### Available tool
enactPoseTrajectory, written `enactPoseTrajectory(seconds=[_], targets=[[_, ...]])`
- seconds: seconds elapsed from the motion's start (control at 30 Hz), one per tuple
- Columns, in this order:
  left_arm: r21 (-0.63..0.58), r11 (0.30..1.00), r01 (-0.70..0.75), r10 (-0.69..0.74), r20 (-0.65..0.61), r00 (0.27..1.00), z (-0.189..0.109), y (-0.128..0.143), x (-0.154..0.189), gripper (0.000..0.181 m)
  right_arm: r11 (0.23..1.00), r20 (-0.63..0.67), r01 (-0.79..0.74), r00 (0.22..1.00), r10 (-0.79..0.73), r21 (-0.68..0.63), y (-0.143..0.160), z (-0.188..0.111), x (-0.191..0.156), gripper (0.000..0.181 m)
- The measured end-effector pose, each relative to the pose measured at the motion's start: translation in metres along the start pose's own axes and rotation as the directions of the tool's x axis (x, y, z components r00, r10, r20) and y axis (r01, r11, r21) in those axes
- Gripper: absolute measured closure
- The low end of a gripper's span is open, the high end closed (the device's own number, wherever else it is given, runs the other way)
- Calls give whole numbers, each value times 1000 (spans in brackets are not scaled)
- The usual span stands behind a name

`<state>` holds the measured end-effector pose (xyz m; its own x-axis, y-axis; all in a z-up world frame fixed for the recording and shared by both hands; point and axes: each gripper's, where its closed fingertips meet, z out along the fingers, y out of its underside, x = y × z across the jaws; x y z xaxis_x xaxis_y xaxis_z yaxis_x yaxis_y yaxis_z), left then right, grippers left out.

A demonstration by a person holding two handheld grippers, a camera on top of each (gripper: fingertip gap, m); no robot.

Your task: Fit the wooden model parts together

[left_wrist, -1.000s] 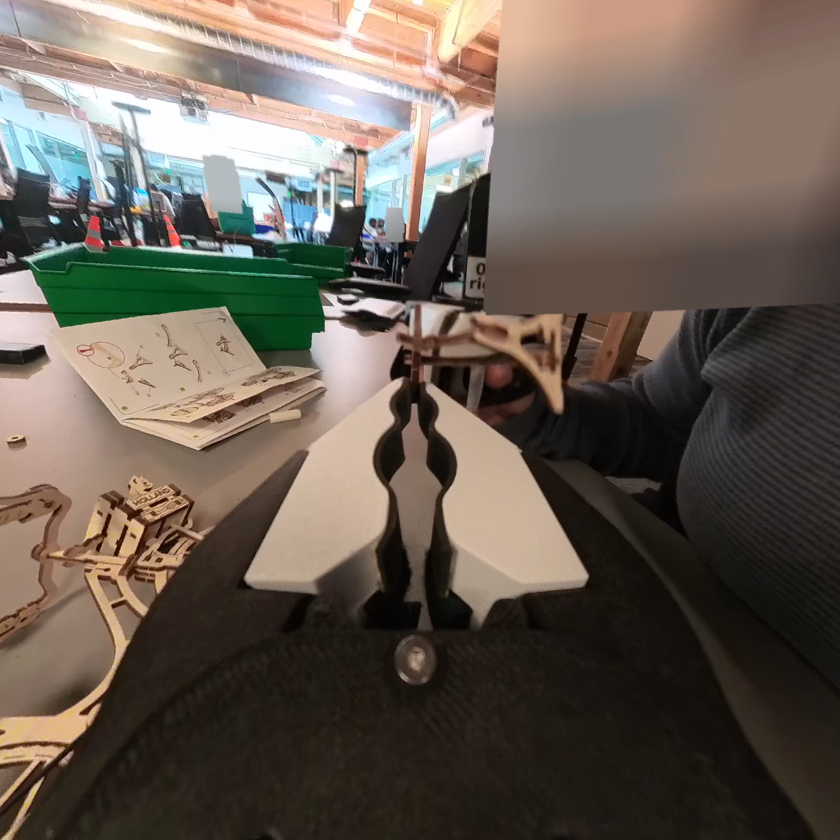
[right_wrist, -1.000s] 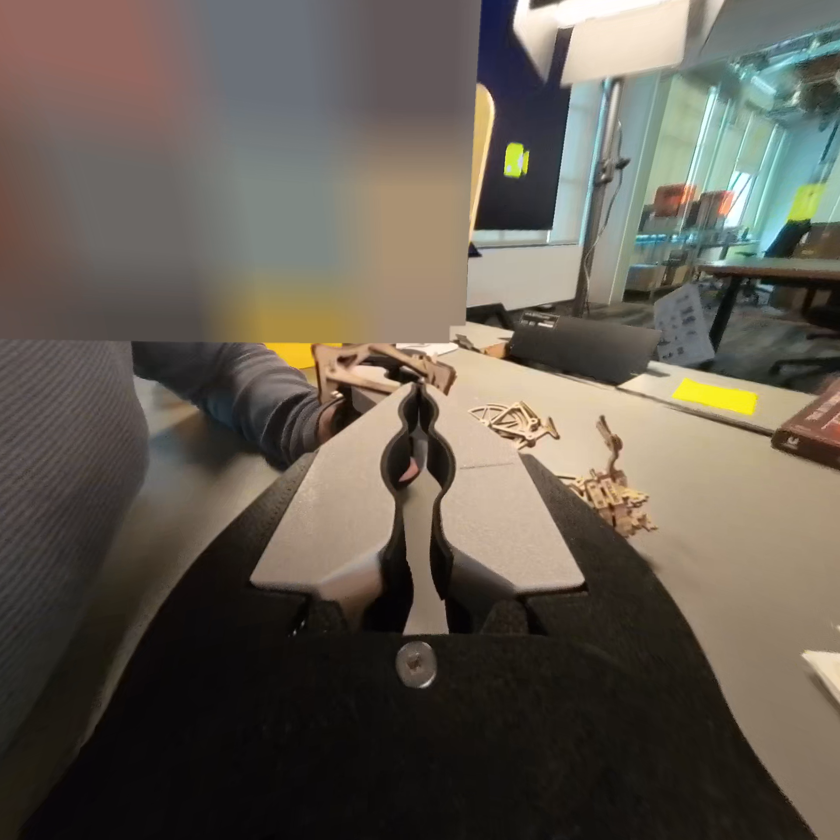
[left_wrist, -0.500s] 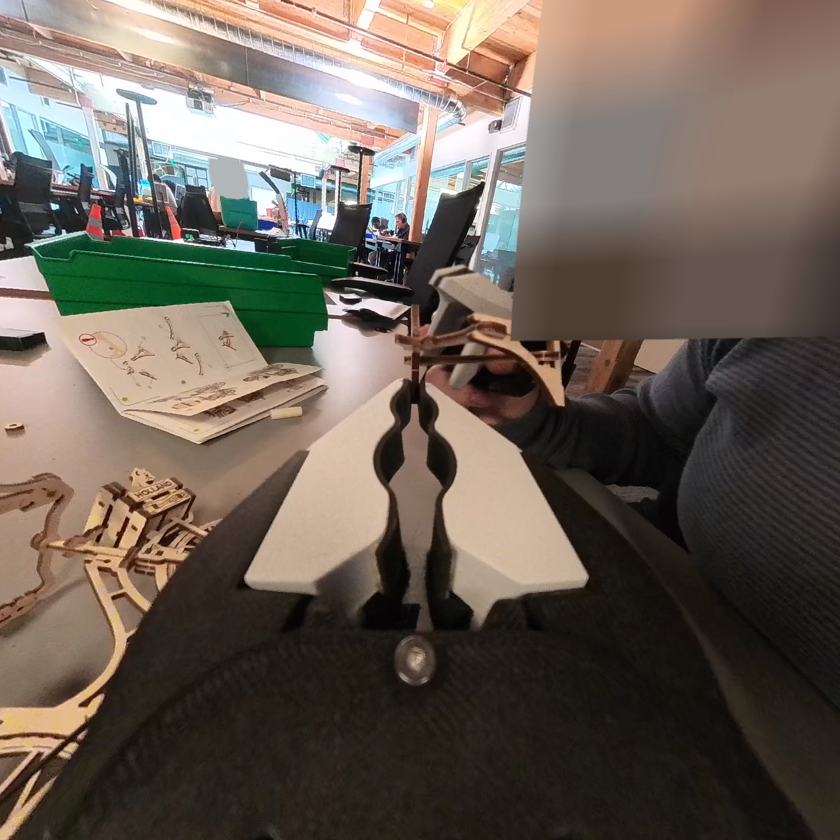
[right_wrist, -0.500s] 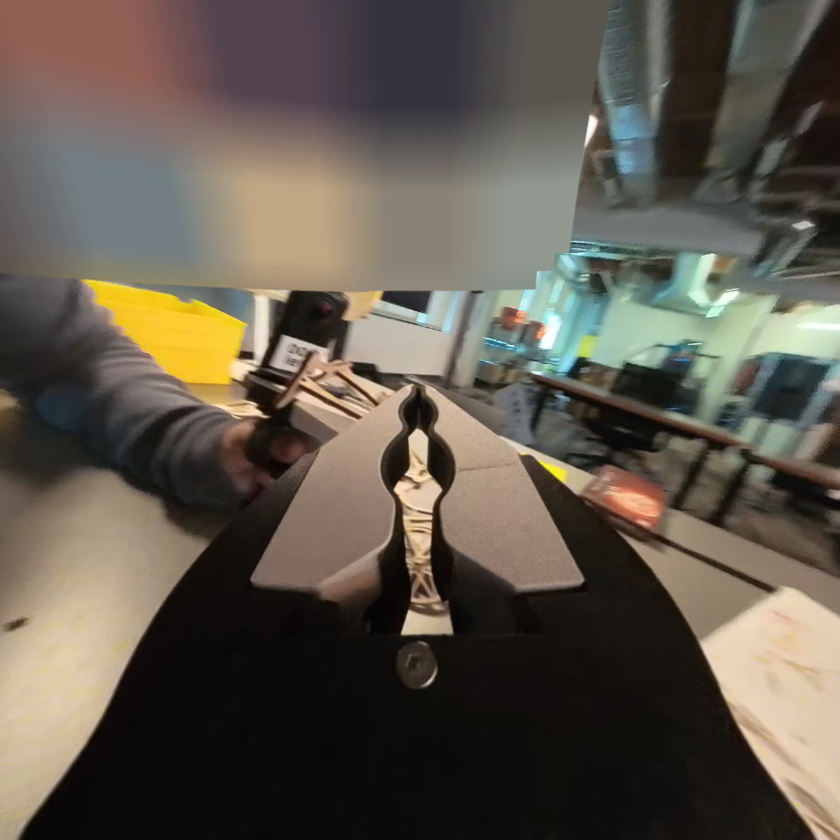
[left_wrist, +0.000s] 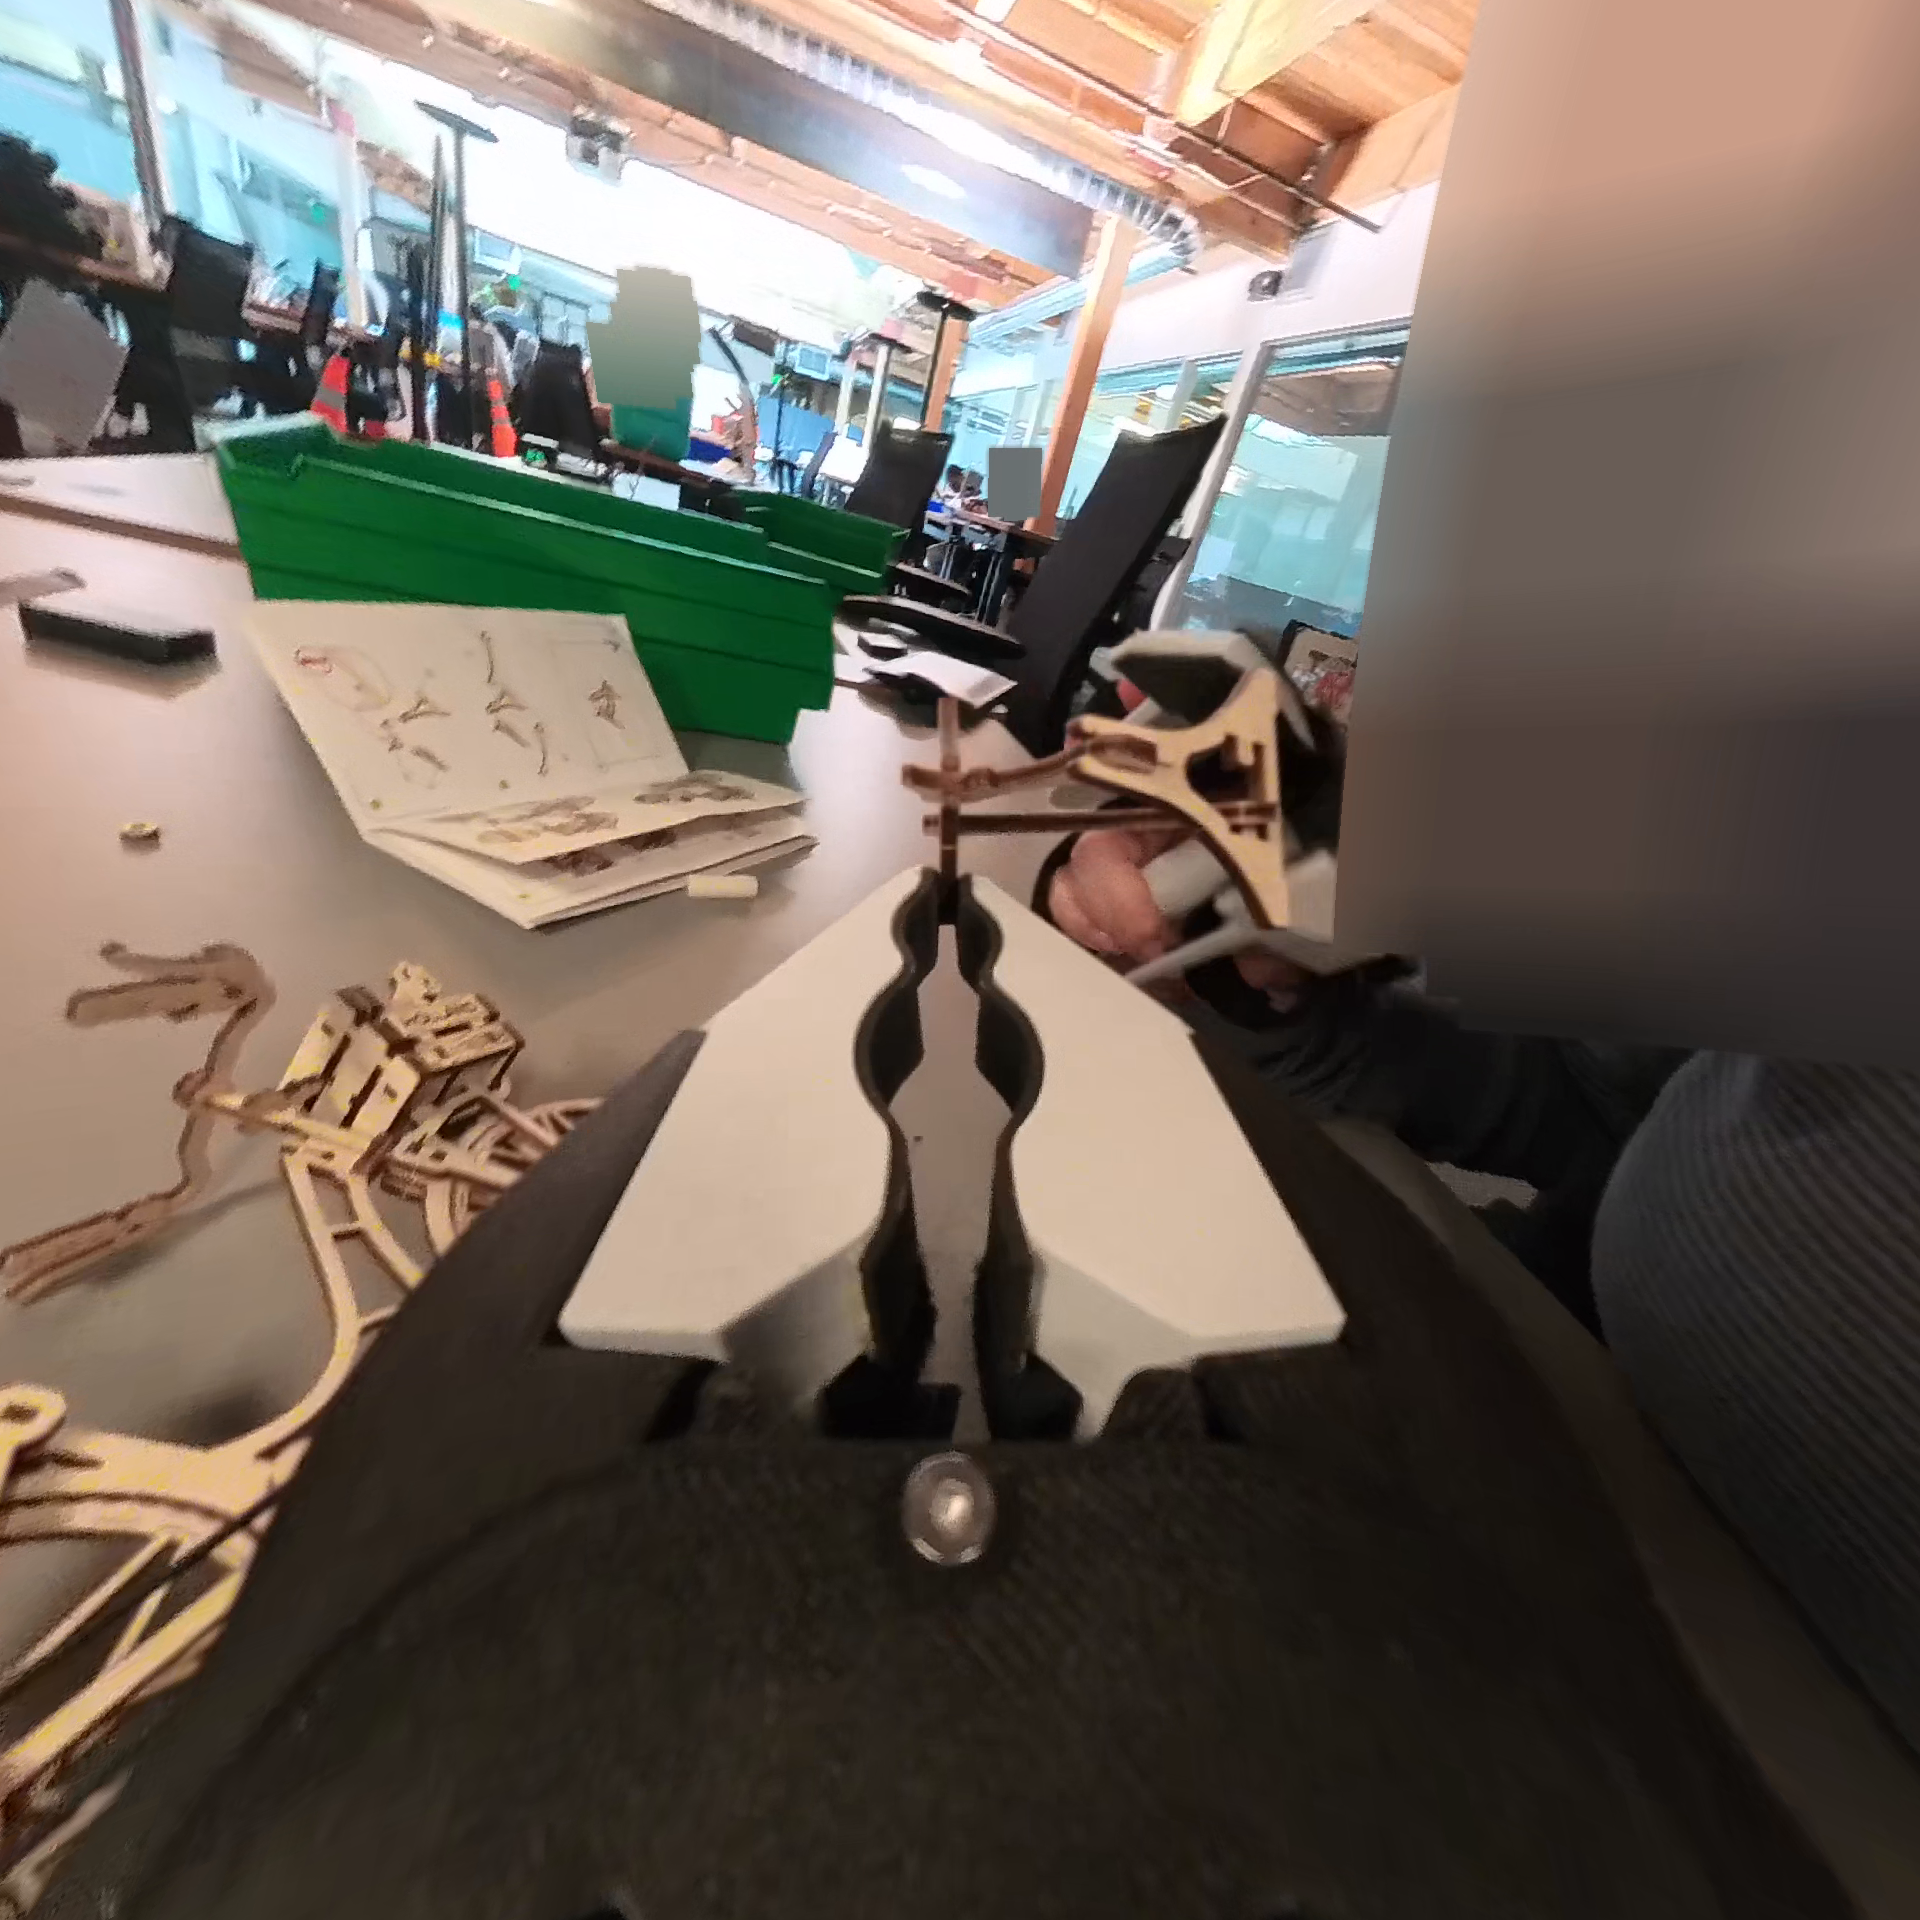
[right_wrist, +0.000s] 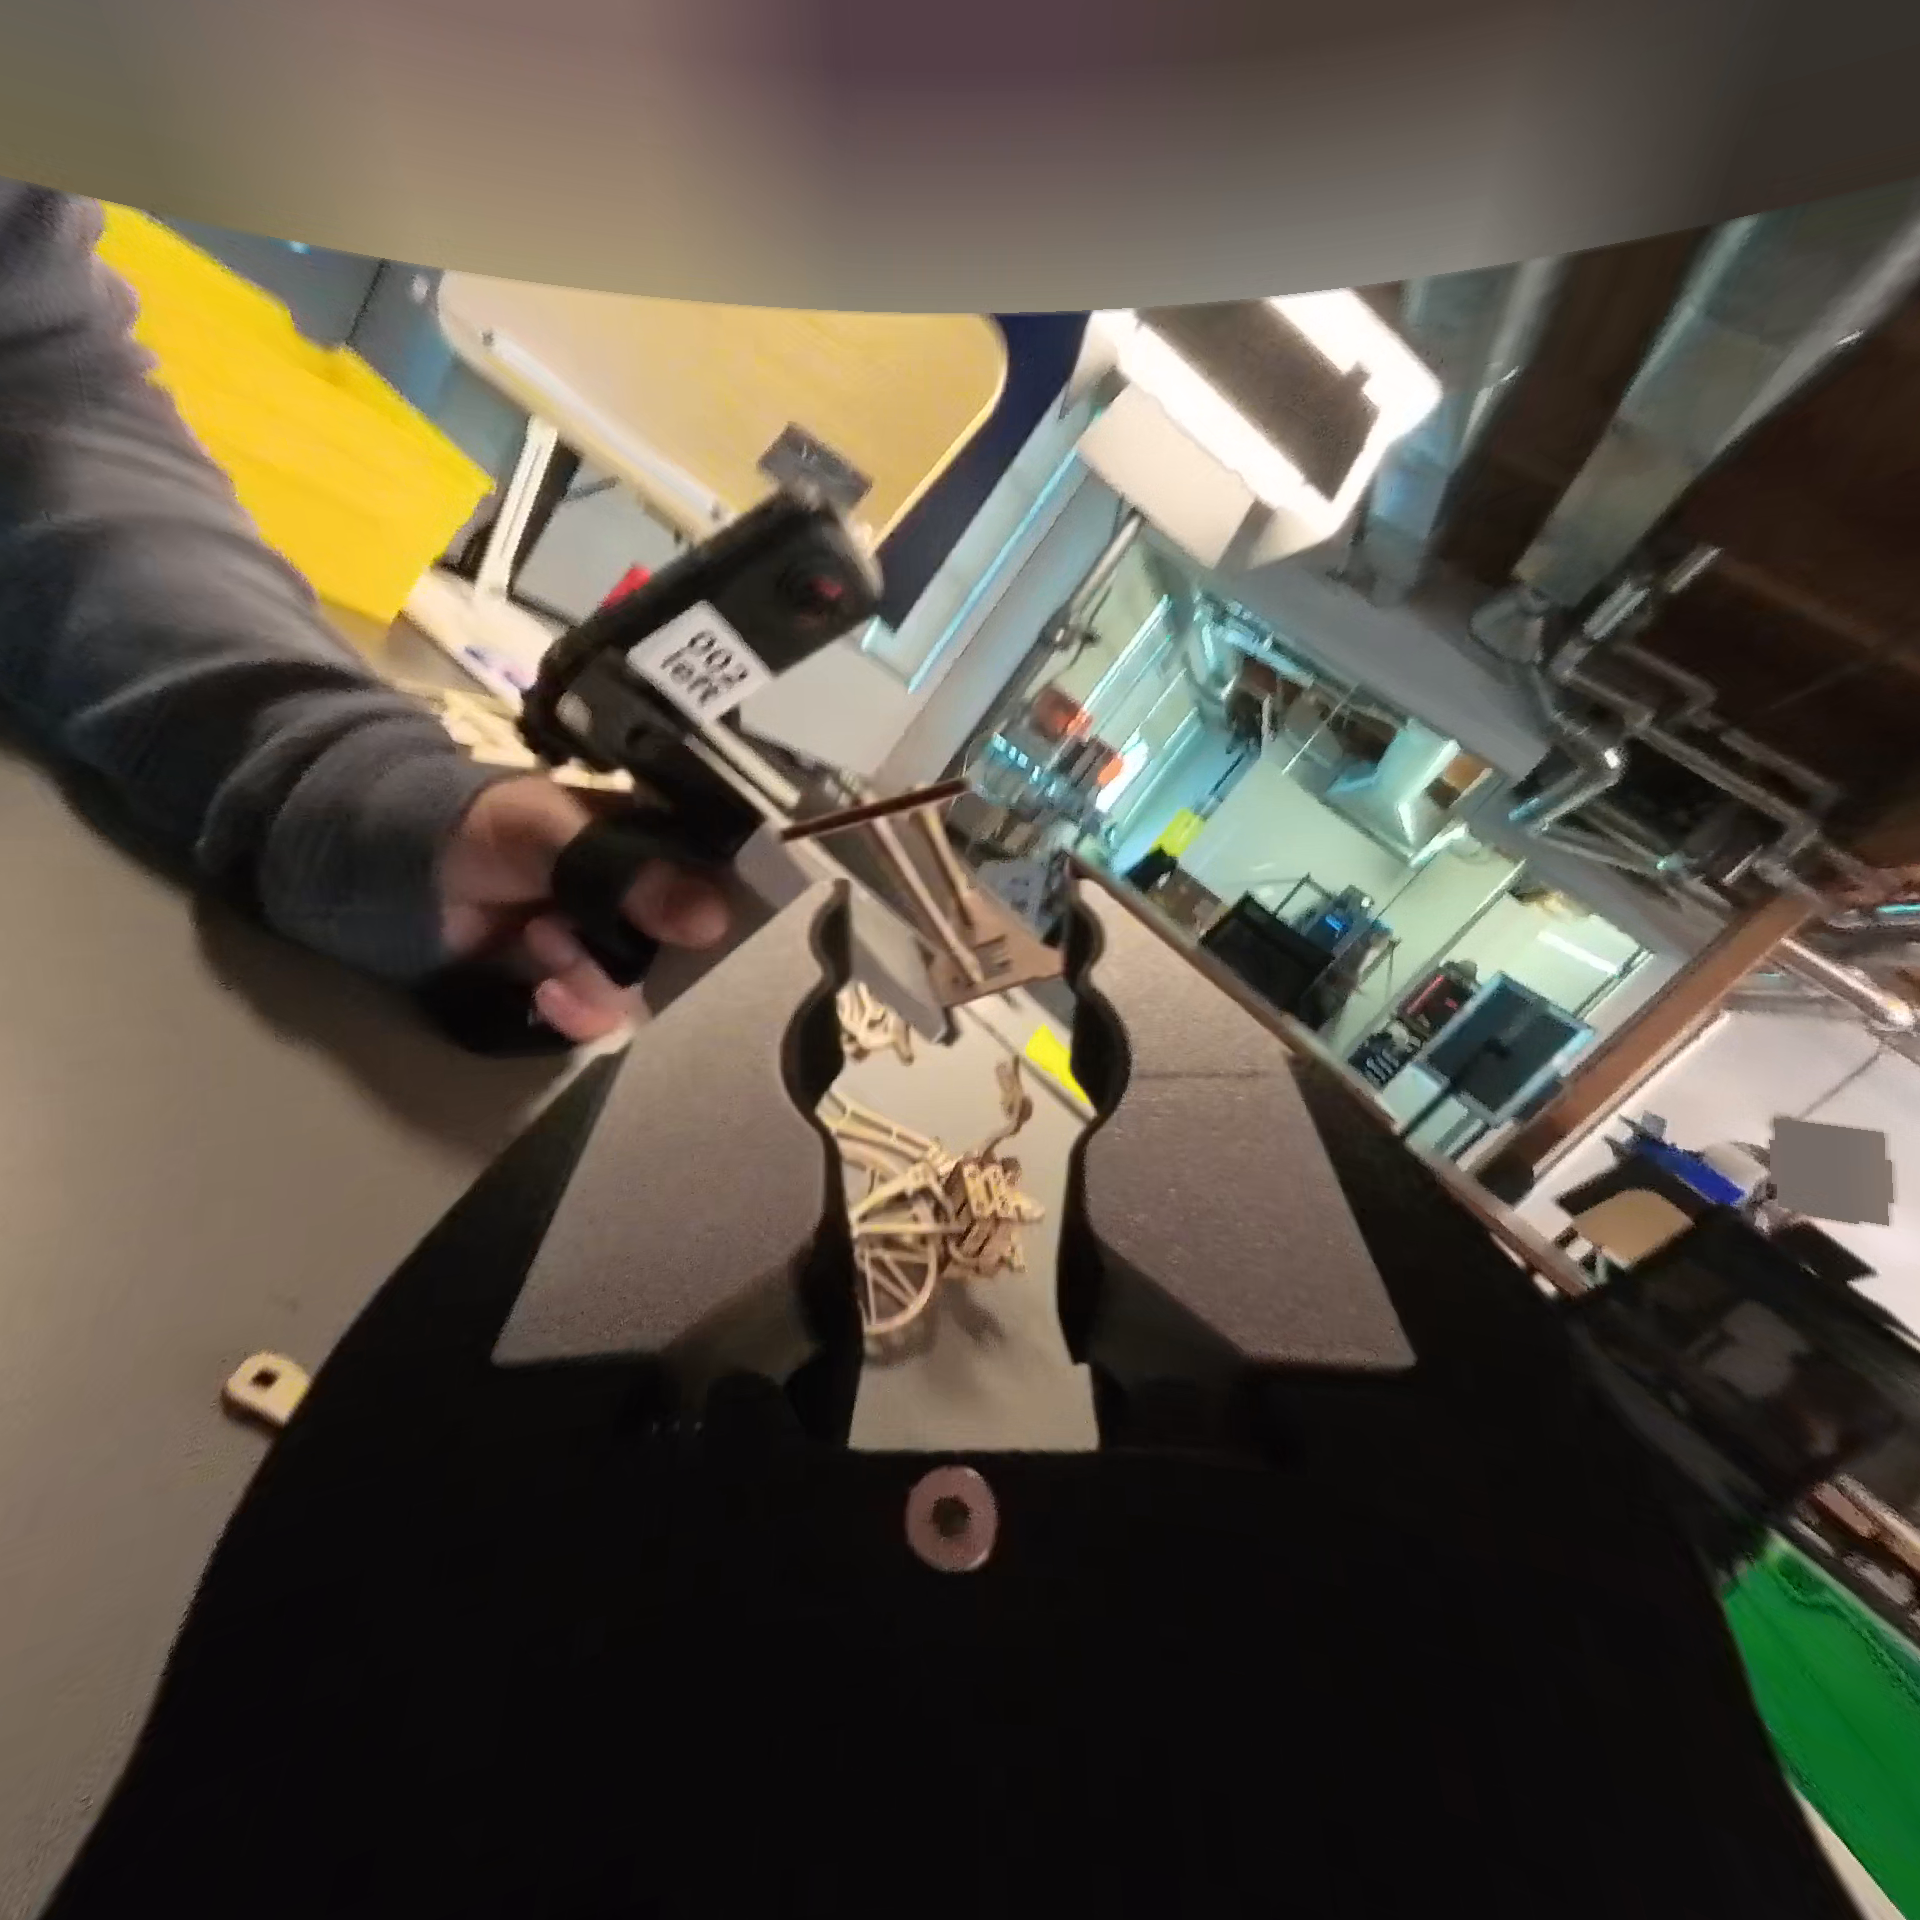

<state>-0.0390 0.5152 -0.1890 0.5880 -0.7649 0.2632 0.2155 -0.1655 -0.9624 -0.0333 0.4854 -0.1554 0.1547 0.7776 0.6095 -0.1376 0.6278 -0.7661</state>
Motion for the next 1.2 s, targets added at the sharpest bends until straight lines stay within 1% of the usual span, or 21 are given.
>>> enactPoseTrajectory(seconds=[0.07, 0.13, 0.2, 0.33, 0.4, 0.47, 0.6, 0.7, 0.83, 0.93, 1.2], targets=[[-25, 999, 30, -29, 32, 999, 1, 4, -5, 179, 997, -1, 47, 999, -47, -57, 5, 6, -5, 135], [-51, 998, 31, -28, 60, 998, 3, 7, -8, 179, 989, -35, 110, 993, -114, -104, 8, 13, -5, 135], [-67, 997, 26, -20, 85, 996, 5, 10, -9, 179, 979, -37, 151, 987, -157, -134, 10, 18, -9, 136], [-71, 995, 68, -59, 124, 991, 4, 12, -15, 179, 978, -78, 118, 988, -133, -173, 16, 20, -3, 137], [-70, 994, 85, -74, 139, 987, 4, 12, -18, 179, 979, -103, 105, 987, -124, -174, 16, 18, 2, 134], [-70, 992, 108, -96, 156, 983, 3, 13, -22, 179, 975, -117, 136, 981, -158, -176, 14, 16, 4, 132], [-91, 988, 122, -103, 183, 978, 4, 16, -26, 179, 944, -110, 220, 961, -253, -247, 19, 20, 1, 123], [-105, 989, 100, -78, 194, 978, 5, 17, -25, 180, 929, -127, 254, 947, -295, -269, 19, 20, 3, 126], [-110, 991, 81, -59, 196, 979, 5, 18, -24, 179, 927, -126, 228, 953, -275, -299, 26, 20, 5, 126], [-118, 992, 51, -26, 201, 979, 5, 18, -23, 180, 935, -125, 207, 960, -251, -289, 27, 19, 5, 138], [-85, 996, 8, 12, 229, 973, -2, 10, -29, 177, 945, -150, 123, 973, -175, -304, 38, 10, 16, 141]])
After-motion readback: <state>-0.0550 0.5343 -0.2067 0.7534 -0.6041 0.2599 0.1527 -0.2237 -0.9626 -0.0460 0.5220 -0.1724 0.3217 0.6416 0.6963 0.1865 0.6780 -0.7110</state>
